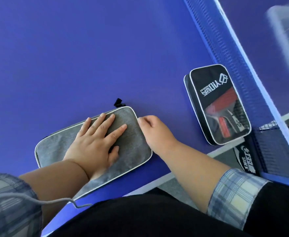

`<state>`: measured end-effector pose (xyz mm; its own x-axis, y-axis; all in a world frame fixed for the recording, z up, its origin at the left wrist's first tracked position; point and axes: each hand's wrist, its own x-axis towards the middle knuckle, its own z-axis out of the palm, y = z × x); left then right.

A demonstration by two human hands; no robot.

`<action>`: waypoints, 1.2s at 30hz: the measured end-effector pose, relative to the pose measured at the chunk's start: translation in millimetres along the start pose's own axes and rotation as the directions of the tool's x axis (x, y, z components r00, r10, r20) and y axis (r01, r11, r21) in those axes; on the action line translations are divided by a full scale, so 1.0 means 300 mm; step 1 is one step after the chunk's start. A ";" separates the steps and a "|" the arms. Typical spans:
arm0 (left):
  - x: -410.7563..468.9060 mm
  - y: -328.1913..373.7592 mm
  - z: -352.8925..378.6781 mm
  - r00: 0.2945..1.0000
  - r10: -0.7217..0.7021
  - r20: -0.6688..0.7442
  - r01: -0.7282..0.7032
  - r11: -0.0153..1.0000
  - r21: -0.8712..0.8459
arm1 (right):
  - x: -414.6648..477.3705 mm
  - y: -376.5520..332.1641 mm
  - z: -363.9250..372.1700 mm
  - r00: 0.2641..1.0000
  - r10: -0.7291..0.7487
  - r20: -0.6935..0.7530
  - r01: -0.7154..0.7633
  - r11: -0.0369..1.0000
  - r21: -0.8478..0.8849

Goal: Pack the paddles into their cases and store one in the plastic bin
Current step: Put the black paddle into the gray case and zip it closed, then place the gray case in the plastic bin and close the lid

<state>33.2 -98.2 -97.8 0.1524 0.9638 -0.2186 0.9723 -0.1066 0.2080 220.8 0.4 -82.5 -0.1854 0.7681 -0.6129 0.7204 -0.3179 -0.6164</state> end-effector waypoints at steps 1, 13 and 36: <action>-0.001 -0.001 0.002 1.000 -0.002 0.007 0.002 1.000 -0.017 | -0.045 0.011 0.018 1.000 0.016 0.007 -0.017 1.000 0.010; -0.247 -0.206 -0.043 0.403 -0.858 0.319 0.801 0.162 -0.576 | -0.191 0.031 0.127 0.977 0.144 -0.155 -0.143 0.990 0.015; 0.156 0.236 -0.364 0.907 -0.329 0.261 0.400 0.487 -0.776 | -0.572 0.275 -0.261 0.890 0.374 -0.260 -0.065 0.669 0.740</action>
<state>90.0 -33.9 10.9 -0.1357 0.8461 -0.5155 0.3973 0.5231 0.7540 364.5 -114.1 10.5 0.2782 0.7092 -0.6478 -0.0005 -0.6743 -0.7384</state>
